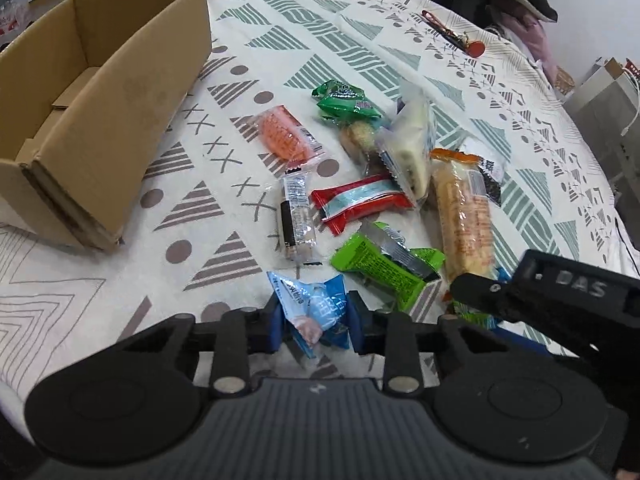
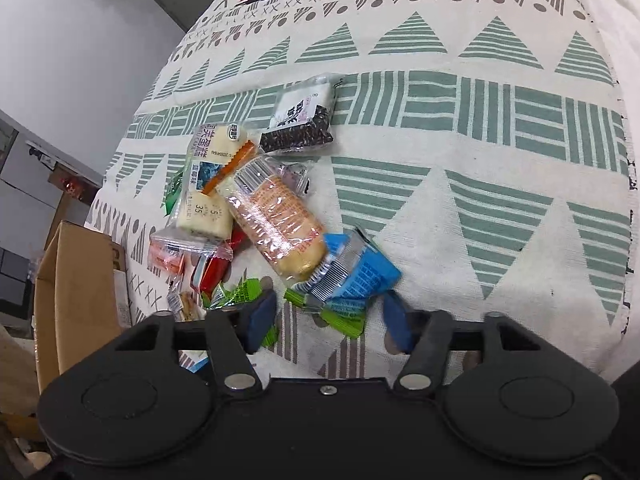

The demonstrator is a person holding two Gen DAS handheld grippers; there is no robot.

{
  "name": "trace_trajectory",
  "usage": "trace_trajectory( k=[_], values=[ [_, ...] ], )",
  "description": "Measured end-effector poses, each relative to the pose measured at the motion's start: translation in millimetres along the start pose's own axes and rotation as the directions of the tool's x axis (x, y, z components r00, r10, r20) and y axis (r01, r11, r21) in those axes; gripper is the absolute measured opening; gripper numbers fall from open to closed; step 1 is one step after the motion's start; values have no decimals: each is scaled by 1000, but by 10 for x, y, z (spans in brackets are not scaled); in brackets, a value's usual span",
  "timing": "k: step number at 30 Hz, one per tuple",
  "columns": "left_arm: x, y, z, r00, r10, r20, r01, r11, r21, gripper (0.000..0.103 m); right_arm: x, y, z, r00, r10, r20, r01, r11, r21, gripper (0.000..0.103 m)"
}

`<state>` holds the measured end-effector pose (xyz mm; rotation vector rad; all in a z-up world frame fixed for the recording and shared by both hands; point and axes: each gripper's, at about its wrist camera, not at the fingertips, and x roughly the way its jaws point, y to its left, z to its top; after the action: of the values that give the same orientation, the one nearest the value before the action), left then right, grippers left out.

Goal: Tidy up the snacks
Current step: 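Grasp a blue snack packet with the left tool while the right grasps a blue-silver packet, then carry both blue packets over the cardboard box and open both tools to drop them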

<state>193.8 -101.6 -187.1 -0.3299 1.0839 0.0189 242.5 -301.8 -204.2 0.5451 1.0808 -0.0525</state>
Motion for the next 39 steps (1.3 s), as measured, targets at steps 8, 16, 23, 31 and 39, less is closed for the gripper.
trace_trajectory(
  k=[8, 16, 23, 31, 39],
  values=[
    [-356, 84, 19, 998, 5, 64, -5, 1000, -9, 30, -83, 73, -44, 996, 86, 8, -86, 995, -47, 9],
    [-707, 166, 41, 992, 7, 130, -5, 1000, -16, 30, -271, 117, -83, 986, 156, 53, -151, 984, -94, 7],
    [-1015, 286, 54, 982, 13, 186, -9, 1000, -25, 30, -468, 145, -157, 970, 228, 86, -216, 968, -124, 7],
    [-1423, 511, 154, 965, 30, 260, -17, 998, -52, 30, -659, 369, -240, 955, 283, 84, -259, 939, -224, 7],
    [-1713, 836, 301, 945, 66, 319, -34, 994, -105, 30, -867, 800, -299, 926, 371, 78, -328, 887, -323, 6]
  ],
)
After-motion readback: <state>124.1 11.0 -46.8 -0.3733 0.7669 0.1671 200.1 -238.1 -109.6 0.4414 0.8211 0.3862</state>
